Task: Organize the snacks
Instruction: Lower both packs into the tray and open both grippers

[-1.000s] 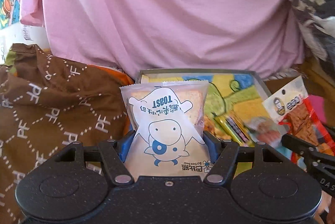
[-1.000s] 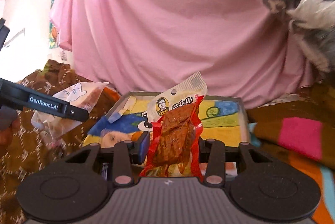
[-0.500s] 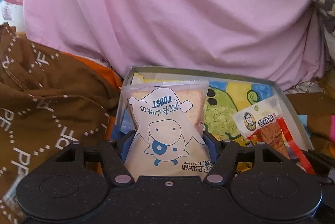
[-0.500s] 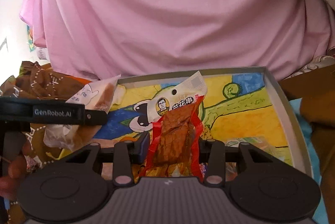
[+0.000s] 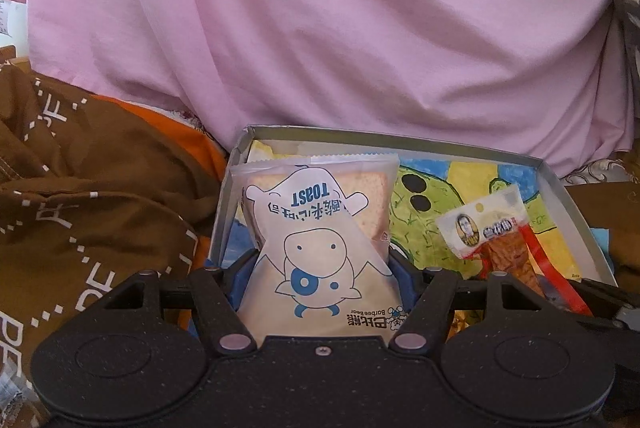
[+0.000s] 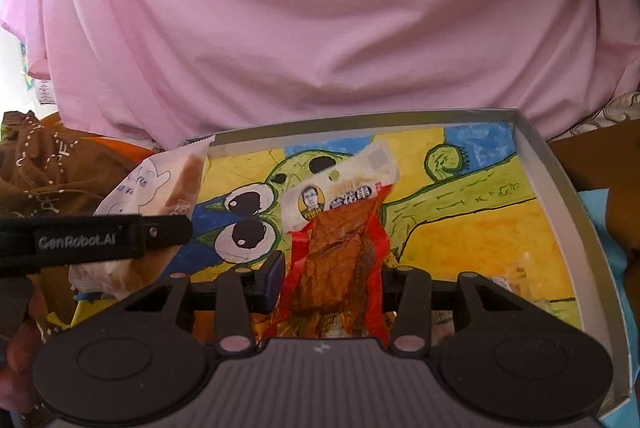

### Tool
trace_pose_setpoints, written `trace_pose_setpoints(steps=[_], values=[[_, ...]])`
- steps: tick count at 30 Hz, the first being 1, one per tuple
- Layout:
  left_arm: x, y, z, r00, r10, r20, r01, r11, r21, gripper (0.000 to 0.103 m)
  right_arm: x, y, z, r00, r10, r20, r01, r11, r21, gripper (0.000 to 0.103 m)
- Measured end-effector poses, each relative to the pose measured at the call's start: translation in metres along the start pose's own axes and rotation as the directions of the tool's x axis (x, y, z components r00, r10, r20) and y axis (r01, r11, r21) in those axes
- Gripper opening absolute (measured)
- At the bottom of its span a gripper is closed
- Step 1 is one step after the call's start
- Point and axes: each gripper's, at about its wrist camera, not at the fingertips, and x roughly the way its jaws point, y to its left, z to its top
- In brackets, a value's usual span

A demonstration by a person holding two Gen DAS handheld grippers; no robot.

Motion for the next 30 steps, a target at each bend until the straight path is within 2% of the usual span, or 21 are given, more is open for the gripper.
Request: trace_pose_setpoints(steps=[4,6,9,15,21,30], values=[[0.0,0.003,-0.002,1.0,-0.016,-0.015,0.016,1.0,-0.011,0.07,0.0,0.005,-0.001,1.0,-0.027,0.003,0.027,0.999,-0.018,0.062],[0.001,0.003,-0.003,1.0,-0.014,-0.023,0.014,1.0,-0.02,0.07,-0.001,0.006,-0.002,0.999,-0.039,0.011,0.039,0.999,-0.018,0.075],[0.001,0.005,-0.003,1.0,-0.011,-0.028,0.01,0.999,-0.035,0.071,-0.006,0.009,-0.002,0.997,-0.066,0.039,0.068,0.997,-0.034,0.087],[-0.014,0.003,0.002,0.999,-0.035,0.007,0.036,0.998,-0.06,0.076,-0.028,0.009,0.001,0.986,-0.125,0.11,0.133,0.989,-0.069,0.101],[-0.044,0.004,0.004,0.997,-0.03,0.071,0.036,0.997,-0.074,0.084,-0.059,0.003,0.002,0.967,-0.181,0.18,0.194,0.98,-0.052,0.103],[-0.11,0.01,0.004,0.984,0.037,0.174,-0.025,0.997,-0.072,0.087,-0.135,0.015,0.004,0.927,-0.172,0.334,0.196,0.98,-0.039,0.103]])
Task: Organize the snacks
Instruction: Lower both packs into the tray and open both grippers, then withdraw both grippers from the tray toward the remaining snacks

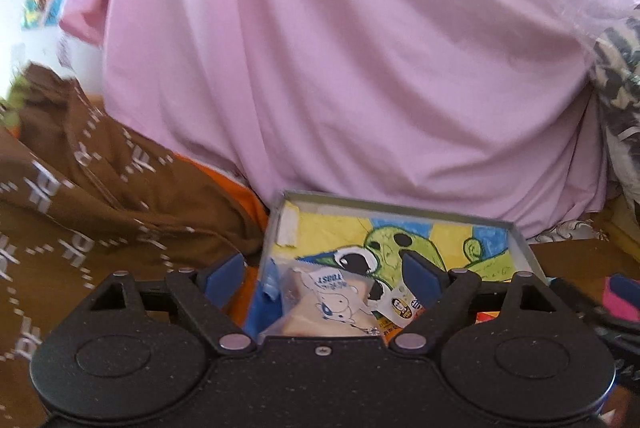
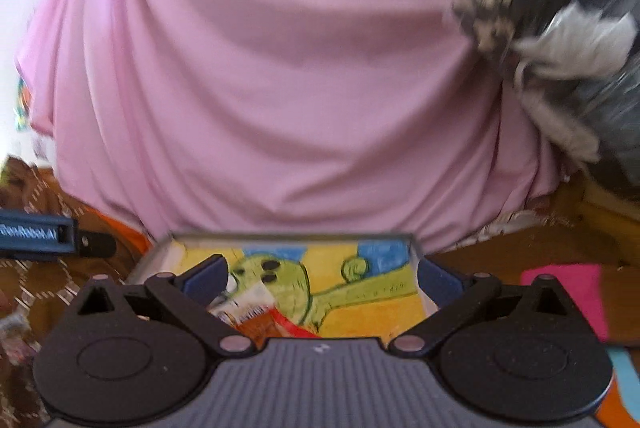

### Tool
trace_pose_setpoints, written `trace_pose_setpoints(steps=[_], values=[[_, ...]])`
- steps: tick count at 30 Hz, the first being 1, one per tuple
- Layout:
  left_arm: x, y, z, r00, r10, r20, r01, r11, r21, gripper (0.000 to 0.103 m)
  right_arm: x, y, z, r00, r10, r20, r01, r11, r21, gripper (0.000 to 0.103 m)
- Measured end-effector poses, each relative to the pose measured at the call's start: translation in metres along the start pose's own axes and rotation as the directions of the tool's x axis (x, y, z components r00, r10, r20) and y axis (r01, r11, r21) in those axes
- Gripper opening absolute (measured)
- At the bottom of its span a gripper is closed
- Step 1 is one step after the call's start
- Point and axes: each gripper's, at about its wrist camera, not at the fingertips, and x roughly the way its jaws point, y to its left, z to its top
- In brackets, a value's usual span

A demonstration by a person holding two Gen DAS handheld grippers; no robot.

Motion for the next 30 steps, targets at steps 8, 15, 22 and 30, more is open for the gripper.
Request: trace_pose_setpoints(steps=[8,15,22,30], values=[[-0.075,0.017,-0.007,0.997,0.007,0.079,-0.007,1.0,-0.004,0.098,-0.069,0.001,0.015,0.997,0.011,0.077,-0.011,1.0,-0.002,0.103],[-0.128,0.03,-0.025,0.996,0.045,0.074,-0.046,0.999,0.006,0.098,-0.119,0.003,0.01,0.997,0.019,0.075,-0.02,1.0,0.01,0.103],[-0.177,0.036,-0.048,0.993,0.029,0.112,-0.028,1.0,-0.007,0.1,-0.162,0.01,-0.004,0.998,0.031,0.049,-0.032,0.999,0.014,0.103],[-0.211,0.045,-0.097,0.995,0.035,0.088,-0.036,0.999,0.01,0.102,-0.2,0.027,-0.038,0.999,0.046,-0.03,-0.047,0.998,-0.05,0.103]])
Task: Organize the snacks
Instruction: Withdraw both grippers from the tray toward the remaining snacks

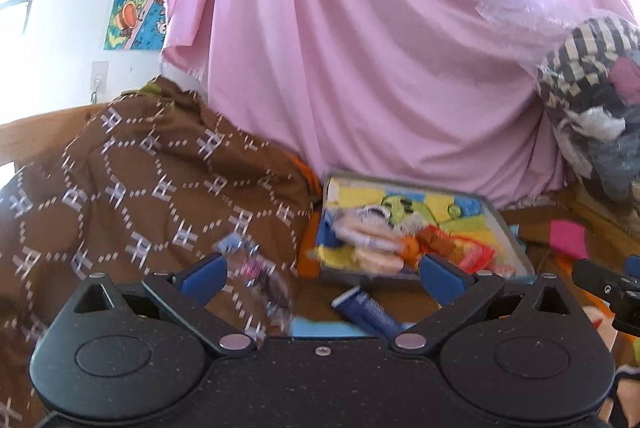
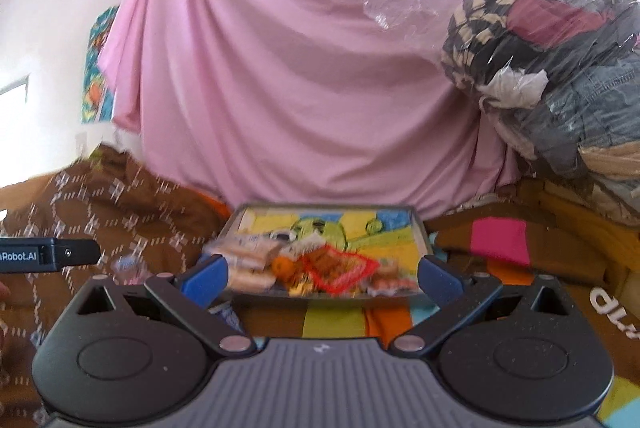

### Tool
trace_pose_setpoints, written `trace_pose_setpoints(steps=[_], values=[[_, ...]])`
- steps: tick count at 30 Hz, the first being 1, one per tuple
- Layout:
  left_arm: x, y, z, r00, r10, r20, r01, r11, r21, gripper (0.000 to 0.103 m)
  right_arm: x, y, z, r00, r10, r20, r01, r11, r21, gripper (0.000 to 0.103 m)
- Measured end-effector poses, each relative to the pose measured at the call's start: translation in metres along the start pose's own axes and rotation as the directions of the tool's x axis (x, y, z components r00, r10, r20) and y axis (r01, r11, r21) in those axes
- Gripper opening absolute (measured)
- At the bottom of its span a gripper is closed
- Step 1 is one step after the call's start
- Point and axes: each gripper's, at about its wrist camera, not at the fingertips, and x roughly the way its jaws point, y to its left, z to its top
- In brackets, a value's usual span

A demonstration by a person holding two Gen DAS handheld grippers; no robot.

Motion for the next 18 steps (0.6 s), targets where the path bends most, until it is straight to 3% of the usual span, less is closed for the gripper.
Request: trace_pose_setpoints(steps=[10,18], values=[[-0.025,0.011,-0.049,0.998,0.017,-0.064,-0.014,0.999,0.038,0.102,-0.018,0.012,-0.046,0.989,-0.001,-0.15,0.007,0.999,0.039,0.103],[-0.034,0.014,-0.074,0.987,0.043,-0.158,-0.034,0.998,0.057,0.1,-0.021,0.021,-0.073,0.958,0.036,-0.284,-0.018,0.998,0.067,0.103]])
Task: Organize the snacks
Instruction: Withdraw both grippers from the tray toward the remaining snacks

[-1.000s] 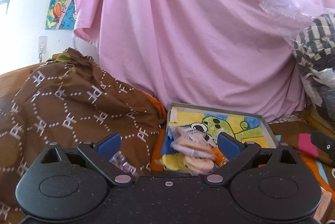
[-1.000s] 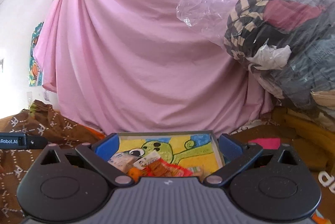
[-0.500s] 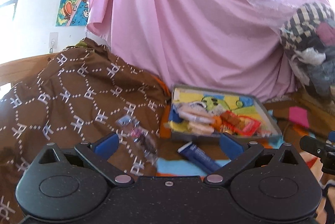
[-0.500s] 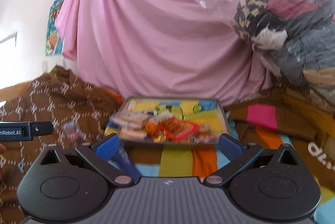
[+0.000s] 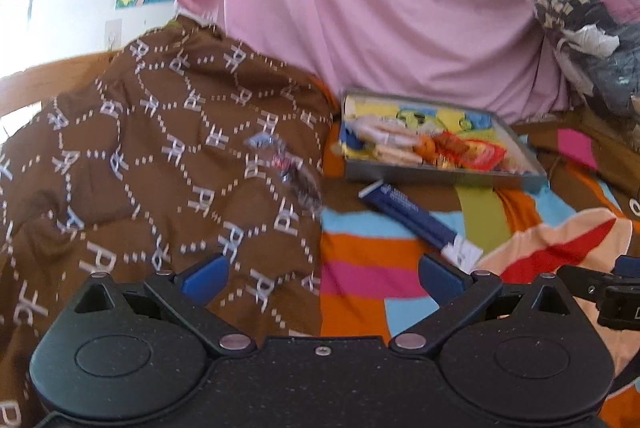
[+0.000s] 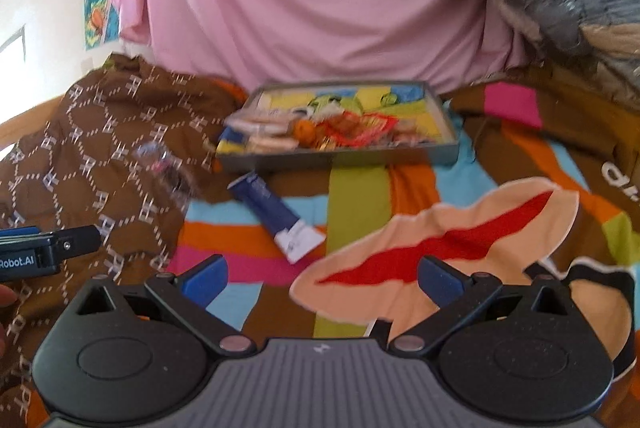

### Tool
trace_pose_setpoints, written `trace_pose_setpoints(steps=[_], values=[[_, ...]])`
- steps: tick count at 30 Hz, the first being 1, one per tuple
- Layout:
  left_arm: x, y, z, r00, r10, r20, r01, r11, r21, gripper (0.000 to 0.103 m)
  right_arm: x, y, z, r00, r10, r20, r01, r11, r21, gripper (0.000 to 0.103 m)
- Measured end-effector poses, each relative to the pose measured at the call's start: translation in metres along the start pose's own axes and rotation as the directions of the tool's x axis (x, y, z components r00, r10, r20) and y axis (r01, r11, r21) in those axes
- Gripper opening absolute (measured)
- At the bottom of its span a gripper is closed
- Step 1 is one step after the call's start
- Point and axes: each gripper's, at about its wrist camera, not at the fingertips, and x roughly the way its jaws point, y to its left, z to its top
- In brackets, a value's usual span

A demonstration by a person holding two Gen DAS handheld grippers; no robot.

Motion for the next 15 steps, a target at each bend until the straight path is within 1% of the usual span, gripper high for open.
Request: trace_pose_setpoints(steps=[2,6,9,15], values=[[0.0,0.001,-0.004,1.0,0.003,-0.022,-0.003,1.0,0.0,0.1,0.001,0.002,-0.005,1.0,0.006,-0.021,-0.006,1.0,-0.001,0.103],[-0.001,0.001,-0.008,0.999,0.022,-0.041,-0.021,1.0,0.019,0.1,0.005,0.005,-0.009,0.998,0.026,-0.061,-0.026,1.0,0.0,0.103],[0.002,0.002,-0.01,0.997,0.035,-0.074,-0.033,0.999,0.027,0.099,0.009,0.006,-0.011,0.996,0.032,-0.085,-0.032,0.999,0.003,0.103],[0.011,0.005,-0.002,0.99,0.051,-0.128,-0.047,0.998,0.031,0.098,0.023,0.007,-0.007,0.994,0.056,-0.097,-0.056,0.998,0.004,0.103]])
